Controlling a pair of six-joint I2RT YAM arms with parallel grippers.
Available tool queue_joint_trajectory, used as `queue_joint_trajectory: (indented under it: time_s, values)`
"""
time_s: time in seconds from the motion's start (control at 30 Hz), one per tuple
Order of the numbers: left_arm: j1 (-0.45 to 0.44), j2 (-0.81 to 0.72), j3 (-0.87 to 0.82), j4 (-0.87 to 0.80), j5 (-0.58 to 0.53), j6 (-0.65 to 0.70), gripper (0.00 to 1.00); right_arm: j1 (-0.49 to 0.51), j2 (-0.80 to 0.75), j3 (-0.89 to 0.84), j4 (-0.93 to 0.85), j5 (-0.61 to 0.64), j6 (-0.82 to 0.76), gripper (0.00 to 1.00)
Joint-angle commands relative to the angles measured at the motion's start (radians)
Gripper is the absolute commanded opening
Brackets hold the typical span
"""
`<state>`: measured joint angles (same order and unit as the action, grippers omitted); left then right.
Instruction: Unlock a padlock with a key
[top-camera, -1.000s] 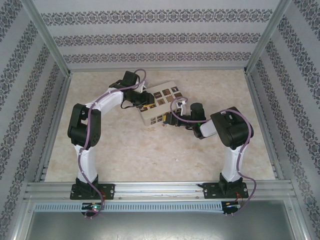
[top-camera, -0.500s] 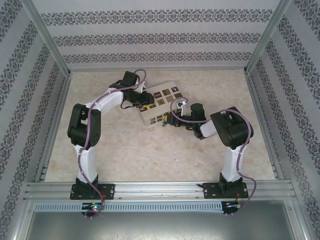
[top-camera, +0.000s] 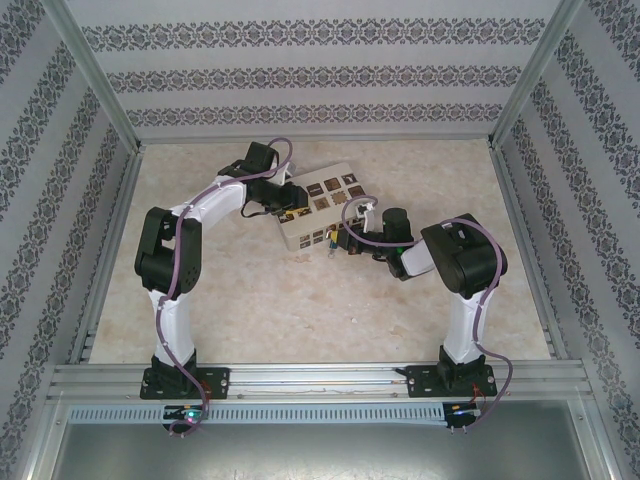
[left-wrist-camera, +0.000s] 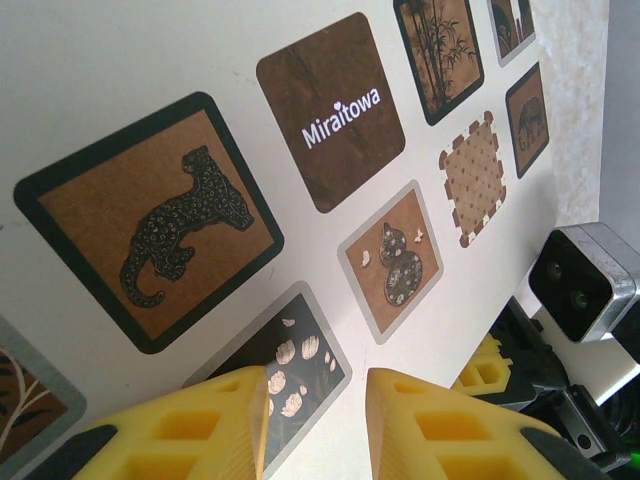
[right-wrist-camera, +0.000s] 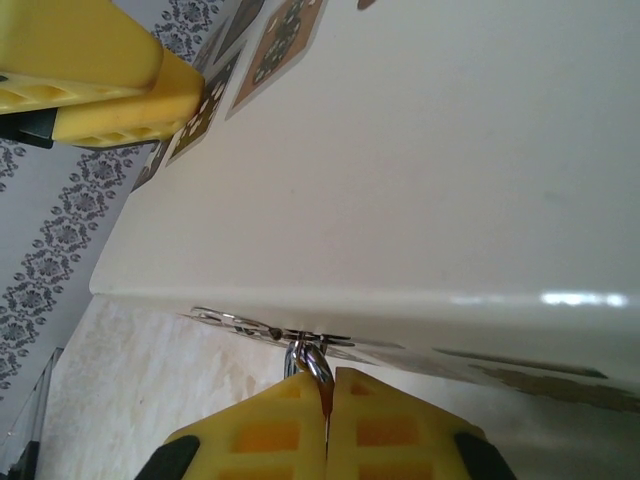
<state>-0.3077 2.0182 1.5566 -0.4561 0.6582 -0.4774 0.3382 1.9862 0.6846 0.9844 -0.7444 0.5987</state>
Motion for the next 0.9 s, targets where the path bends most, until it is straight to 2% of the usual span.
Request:
queue_joint_trajectory:
  time_s: [0.0,0.43,0.87]
  values:
    - [-0.013,0.001,-0.051,-0.021,-0.02,0.023,0.31,0.009,-0.012,-0.03,0.064,-0.007,0.025,0.03]
    - [-0.028,-0.063,-0.205,0.083,-0.01,-0.054,0.31,0.031,0.041,-0.059,0.3,0.153,0.317,0.0]
    - [-0.049,-0.097,-0.268,0.131,-0.028,-0.093,0.31,0.074,0.054,-0.087,0.364,0.333,0.492,0.0]
